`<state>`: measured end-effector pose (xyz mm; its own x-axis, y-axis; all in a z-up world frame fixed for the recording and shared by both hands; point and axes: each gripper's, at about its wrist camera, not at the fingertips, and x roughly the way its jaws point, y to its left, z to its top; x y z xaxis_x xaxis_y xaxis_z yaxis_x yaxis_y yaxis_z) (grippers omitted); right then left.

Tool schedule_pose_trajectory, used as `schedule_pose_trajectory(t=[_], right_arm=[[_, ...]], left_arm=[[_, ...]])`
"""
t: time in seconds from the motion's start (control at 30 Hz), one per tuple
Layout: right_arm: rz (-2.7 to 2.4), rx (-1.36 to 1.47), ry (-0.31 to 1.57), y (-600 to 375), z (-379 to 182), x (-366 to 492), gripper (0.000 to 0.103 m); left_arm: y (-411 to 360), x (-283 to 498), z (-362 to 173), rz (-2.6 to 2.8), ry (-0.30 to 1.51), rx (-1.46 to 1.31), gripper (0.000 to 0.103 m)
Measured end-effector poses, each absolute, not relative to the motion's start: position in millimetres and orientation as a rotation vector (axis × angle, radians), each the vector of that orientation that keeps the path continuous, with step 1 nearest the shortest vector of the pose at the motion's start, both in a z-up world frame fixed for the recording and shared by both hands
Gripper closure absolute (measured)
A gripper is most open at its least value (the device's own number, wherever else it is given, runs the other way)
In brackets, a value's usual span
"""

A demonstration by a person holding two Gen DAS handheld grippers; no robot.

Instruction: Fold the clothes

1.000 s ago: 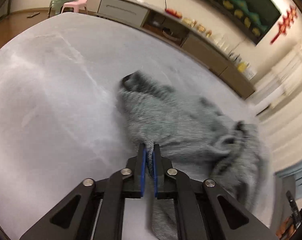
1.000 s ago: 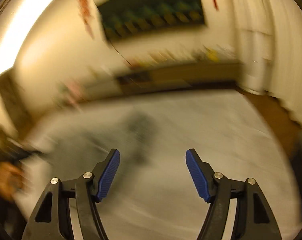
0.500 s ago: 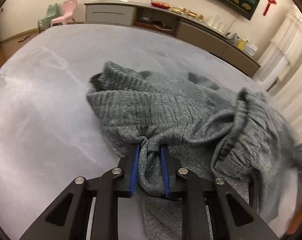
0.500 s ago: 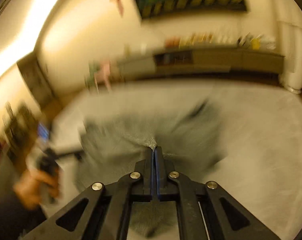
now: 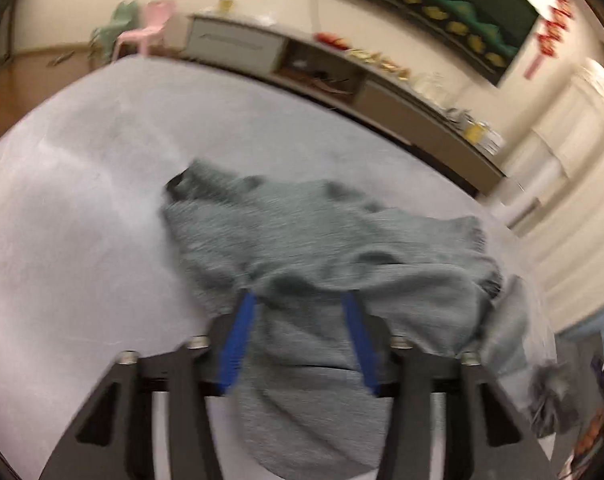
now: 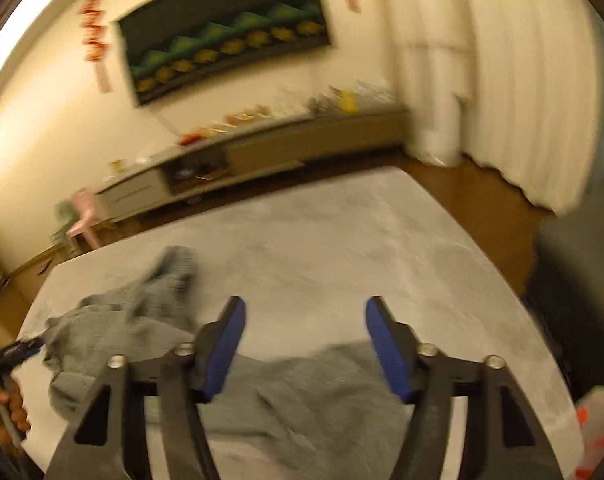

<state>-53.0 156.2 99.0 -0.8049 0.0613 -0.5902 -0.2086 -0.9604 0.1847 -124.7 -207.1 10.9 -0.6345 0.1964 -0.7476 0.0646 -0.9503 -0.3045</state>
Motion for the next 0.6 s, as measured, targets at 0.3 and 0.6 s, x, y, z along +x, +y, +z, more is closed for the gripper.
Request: schedule_pose_trajectory(t=[0.3,0.6], right_arm=[[2.903,-1.586,0.26,61,25,-132,0.037],[2.862,-1.484,0.212,60,49,-123,0.037]], left_arm=[[-137,-168,-37,2.658,-0.022,-1.381,0.099],[-157,-31,-15,2.254,-0.096,-1.147,0.093]])
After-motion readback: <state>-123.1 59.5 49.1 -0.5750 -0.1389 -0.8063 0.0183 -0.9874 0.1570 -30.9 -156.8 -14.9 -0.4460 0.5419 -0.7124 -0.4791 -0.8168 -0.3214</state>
